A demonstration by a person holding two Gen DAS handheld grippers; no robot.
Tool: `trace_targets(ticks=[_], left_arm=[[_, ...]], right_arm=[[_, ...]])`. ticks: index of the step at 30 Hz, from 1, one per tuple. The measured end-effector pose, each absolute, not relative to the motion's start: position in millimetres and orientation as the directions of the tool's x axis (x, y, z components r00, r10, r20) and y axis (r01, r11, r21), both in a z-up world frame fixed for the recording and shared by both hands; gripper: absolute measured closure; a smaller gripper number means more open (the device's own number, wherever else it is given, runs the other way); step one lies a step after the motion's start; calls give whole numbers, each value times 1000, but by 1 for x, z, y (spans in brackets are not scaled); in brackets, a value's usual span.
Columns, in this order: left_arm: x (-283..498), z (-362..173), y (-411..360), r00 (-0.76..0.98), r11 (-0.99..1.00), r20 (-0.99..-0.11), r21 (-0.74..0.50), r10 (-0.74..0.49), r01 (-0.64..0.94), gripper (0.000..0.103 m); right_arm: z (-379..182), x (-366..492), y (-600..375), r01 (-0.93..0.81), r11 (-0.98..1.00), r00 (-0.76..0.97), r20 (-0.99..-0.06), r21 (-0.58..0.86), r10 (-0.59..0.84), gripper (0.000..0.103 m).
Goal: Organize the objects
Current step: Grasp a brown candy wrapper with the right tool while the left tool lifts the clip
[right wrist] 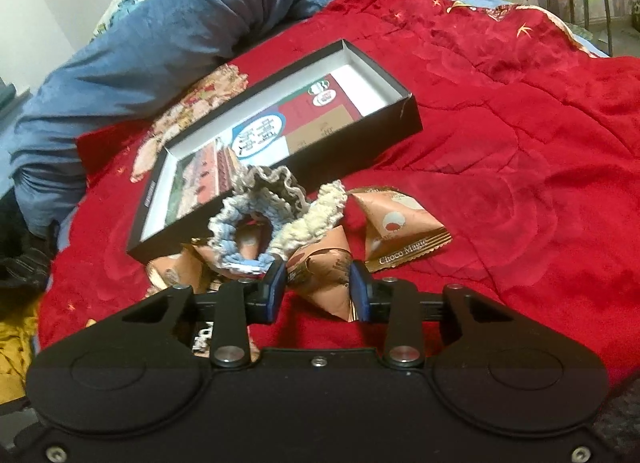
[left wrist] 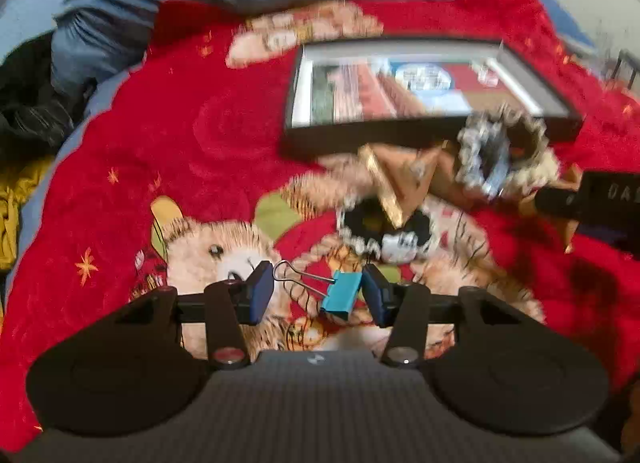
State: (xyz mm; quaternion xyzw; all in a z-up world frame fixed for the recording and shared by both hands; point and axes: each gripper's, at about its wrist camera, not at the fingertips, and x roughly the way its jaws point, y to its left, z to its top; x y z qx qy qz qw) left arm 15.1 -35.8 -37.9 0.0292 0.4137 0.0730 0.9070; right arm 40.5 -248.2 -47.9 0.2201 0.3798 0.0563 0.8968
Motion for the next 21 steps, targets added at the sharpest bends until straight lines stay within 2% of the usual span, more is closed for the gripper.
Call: trace_targets(ticks=[14,21], left_arm=[[-7,-11,-32,769,995,-633,22,87,-94,51],[-15,-2,-35,821,998,-570,-14,37,-55,50]], right_arm=[[-26,14,-237,-25,892,764,-567,452,308,70],[-21,10,-242,-51,862,784,-515,504,347,70]])
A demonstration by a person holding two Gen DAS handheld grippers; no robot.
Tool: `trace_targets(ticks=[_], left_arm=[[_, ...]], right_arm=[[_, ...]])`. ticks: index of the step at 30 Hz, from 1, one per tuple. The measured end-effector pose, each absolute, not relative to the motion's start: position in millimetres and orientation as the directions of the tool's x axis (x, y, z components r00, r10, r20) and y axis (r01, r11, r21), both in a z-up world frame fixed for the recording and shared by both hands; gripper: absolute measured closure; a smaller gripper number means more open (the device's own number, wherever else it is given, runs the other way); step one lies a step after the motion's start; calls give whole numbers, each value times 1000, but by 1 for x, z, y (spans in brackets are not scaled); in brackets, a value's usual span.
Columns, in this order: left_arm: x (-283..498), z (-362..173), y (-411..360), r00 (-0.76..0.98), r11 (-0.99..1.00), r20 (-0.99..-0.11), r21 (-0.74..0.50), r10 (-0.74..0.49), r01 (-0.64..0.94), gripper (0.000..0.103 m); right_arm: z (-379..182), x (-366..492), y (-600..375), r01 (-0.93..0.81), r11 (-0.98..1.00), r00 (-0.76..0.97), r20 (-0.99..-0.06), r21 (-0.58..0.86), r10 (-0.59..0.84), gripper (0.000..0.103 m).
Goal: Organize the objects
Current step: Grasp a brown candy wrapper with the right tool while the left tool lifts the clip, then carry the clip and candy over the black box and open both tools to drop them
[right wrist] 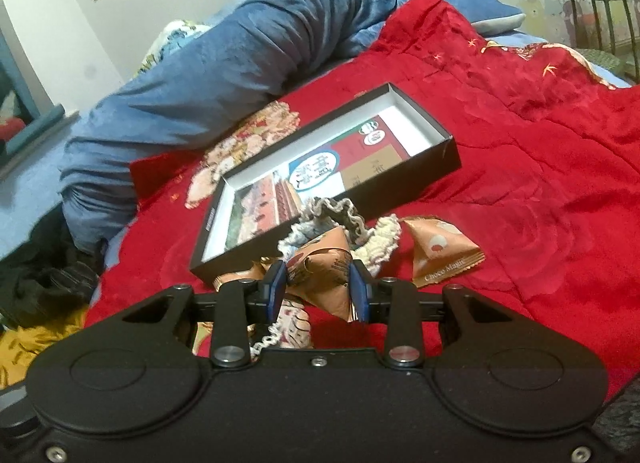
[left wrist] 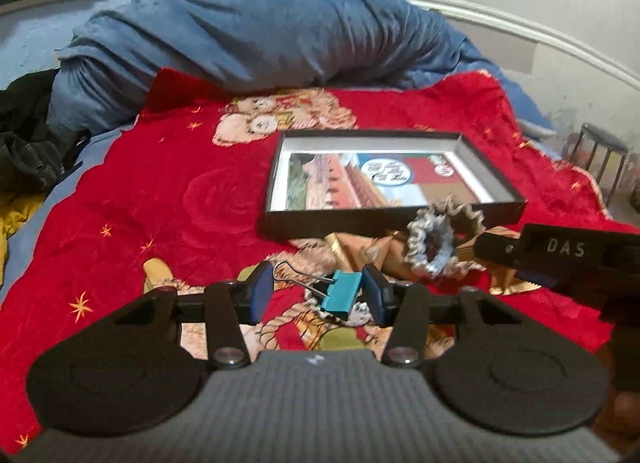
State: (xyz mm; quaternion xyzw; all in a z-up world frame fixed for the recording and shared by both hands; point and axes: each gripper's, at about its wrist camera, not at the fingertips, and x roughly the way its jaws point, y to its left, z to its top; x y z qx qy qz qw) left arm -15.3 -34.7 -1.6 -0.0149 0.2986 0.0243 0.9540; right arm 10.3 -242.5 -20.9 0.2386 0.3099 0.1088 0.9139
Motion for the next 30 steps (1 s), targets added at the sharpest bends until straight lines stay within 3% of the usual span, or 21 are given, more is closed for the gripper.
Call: trace_targets(ticks=[6,15,30], left_arm=[[-19,4,-34,838,998,-546,-44,10,-40,50],[-24,11,-28,851,996,-524,-59,20,-60,50],[-16,52,-8,863,993,-502,-72,47,-95,51]], right_arm=[[-22,6,-253,-101,778,779,-437,620,449,70],[-3,-7,-251,-191,762,803,-348,618,484,70],[45,-14,-230,-283,745,800,-279,604,530,70]])
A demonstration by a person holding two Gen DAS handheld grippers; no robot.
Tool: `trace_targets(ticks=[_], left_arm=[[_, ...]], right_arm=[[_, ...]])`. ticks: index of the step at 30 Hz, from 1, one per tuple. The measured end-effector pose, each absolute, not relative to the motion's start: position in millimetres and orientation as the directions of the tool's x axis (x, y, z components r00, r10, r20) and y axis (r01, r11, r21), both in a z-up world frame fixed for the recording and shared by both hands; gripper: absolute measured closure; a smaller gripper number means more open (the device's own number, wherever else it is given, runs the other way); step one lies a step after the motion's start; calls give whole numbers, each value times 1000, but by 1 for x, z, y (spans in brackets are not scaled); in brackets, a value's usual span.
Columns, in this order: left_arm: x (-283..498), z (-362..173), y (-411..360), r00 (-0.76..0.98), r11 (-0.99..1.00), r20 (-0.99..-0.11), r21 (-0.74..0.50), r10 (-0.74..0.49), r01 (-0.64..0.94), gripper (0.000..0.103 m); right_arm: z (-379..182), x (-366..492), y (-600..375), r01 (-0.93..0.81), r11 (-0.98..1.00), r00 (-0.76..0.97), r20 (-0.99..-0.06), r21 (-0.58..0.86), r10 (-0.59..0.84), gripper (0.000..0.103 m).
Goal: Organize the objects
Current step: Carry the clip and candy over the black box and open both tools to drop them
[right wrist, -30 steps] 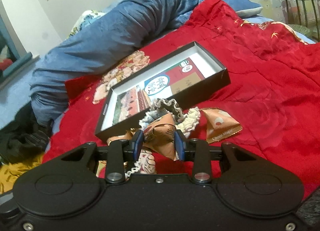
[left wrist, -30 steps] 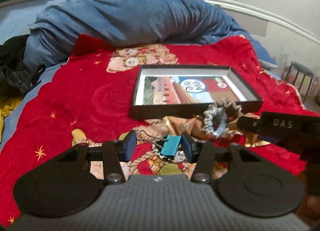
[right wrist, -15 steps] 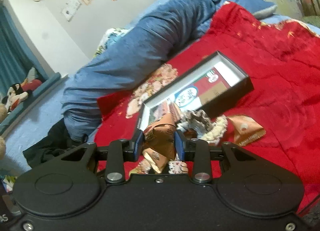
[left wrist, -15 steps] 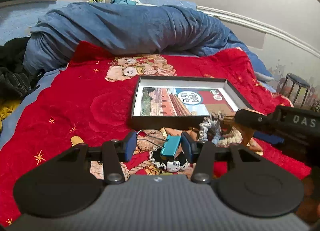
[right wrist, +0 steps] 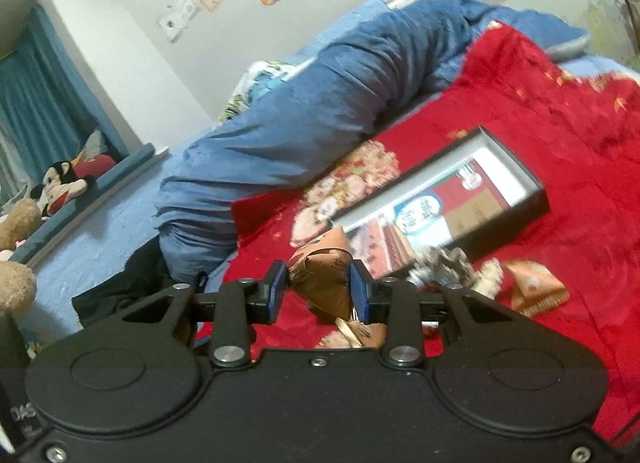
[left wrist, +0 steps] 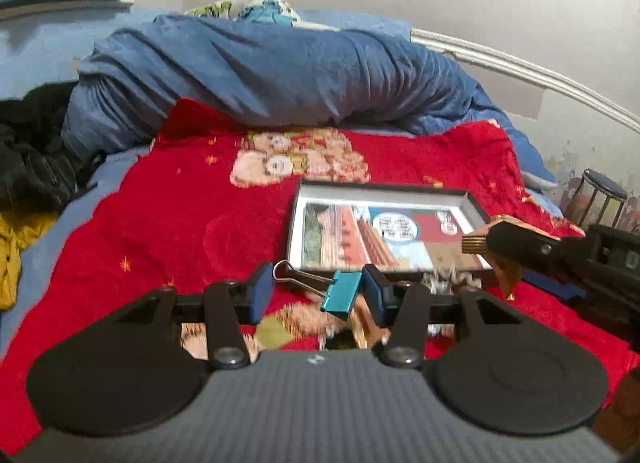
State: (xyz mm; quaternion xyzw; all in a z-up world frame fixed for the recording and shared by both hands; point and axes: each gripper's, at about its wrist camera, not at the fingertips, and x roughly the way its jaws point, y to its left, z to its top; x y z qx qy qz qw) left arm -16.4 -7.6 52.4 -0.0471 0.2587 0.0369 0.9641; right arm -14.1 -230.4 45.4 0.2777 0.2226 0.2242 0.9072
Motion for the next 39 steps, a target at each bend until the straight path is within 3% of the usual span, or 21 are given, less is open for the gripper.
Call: trace_targets(ticks=[12,25,30,35,39], left_arm=[[-12,119,8,924,989,-373,-83,85,-124,50],[46,146,20,948,977,-298,-143,109,-157,50],[93,129,20,944,978,-316,-145,95,-147,50],[145,93,21,921,983,-383,-123,77,-133,50],[166,56,31,905,979,-425,-175,21,-106,50]], right_arm=[[119,-5,-211,-431,643,777,-102,633,621,70],[147,74,-199,-491,636,761,-61,595,646,69],[132,128,-209,-472,641,748,-110,606,655,70],[87,183,-211,-410,688,741,-222,599,634,70],[47,217,-205,-359,715,718,-312,600,622,70]])
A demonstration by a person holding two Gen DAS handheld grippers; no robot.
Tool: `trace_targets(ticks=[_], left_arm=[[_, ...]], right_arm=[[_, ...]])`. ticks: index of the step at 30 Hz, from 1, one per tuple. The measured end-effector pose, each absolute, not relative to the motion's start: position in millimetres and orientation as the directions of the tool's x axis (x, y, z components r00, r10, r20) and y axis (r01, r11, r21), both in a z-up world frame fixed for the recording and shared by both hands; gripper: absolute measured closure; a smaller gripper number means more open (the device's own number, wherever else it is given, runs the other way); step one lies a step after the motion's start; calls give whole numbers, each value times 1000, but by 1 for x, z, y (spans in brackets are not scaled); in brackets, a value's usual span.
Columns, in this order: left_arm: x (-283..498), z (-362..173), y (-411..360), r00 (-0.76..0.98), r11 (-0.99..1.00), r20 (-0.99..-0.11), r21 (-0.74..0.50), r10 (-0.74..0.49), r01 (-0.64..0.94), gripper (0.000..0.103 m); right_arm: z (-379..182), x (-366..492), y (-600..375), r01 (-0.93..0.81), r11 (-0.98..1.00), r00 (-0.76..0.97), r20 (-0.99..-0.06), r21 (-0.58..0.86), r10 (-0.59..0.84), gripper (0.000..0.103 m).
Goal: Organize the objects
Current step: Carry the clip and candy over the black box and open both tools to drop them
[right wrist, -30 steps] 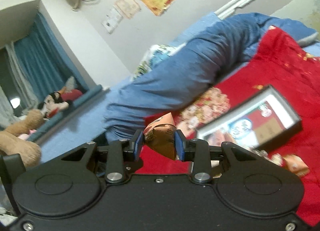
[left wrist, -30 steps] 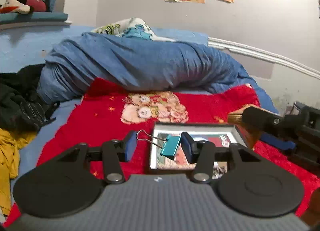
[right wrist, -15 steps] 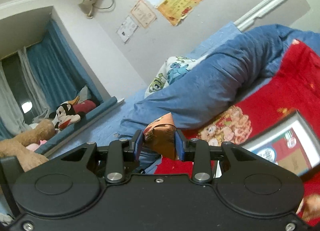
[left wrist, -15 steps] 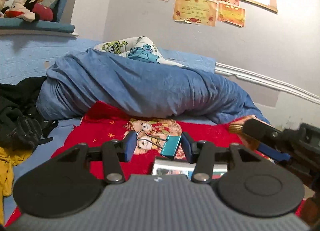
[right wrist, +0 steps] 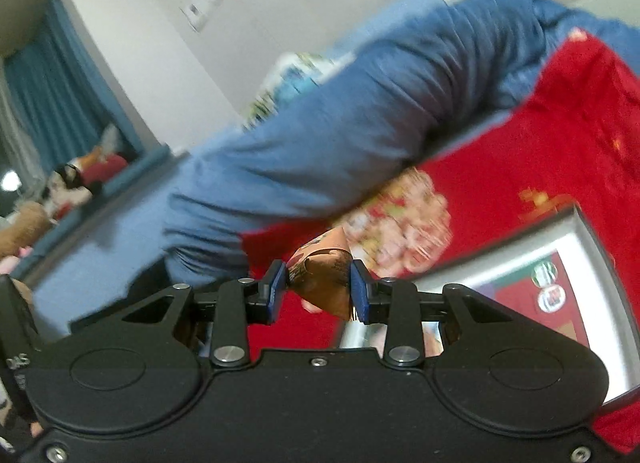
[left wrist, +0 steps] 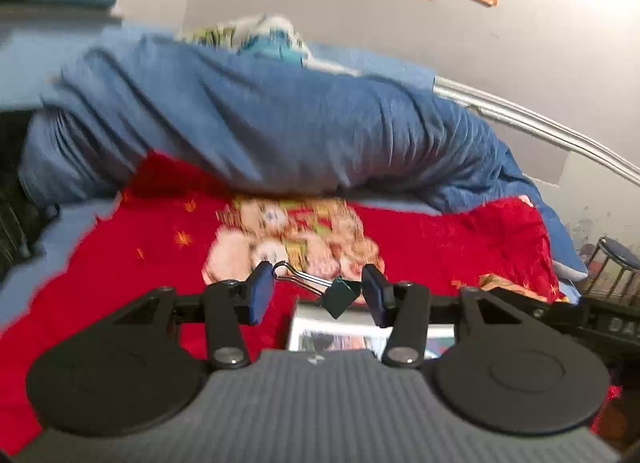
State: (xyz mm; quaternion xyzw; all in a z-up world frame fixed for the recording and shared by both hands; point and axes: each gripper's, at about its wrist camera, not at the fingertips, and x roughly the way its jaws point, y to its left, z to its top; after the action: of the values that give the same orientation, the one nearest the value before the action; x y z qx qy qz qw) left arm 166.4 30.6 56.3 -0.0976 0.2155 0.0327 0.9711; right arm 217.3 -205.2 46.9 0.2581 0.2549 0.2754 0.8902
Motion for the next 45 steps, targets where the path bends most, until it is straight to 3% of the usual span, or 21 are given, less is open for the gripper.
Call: trace_targets(ticks=[5,13,22,26,45], left_arm=[[189,8,22,823,982,-566,-175,-42,-71,50],[197,-22,-6,753,995,-658,-82,-6,-63,50],[196,-44,-13,664,998,-747,-26,19,-57,49],[196,-43,-16,661,999,-750,-18,19,-50,49],[200,-55,-24,628,999,-778,-30,-9,-23,41]], right_arm=[[-4,240,-195,-287,768,665,-459,572,589,70],[-37,251,-196,-222,800,596,-572,558,564,69],[-29,234,-192,-226,832,593,-607,506,530,69],[-28,229,-184,-244,850,592,-623,466,512,69],[-30,235,-195,-210,822,586,-604,530,540,69]])
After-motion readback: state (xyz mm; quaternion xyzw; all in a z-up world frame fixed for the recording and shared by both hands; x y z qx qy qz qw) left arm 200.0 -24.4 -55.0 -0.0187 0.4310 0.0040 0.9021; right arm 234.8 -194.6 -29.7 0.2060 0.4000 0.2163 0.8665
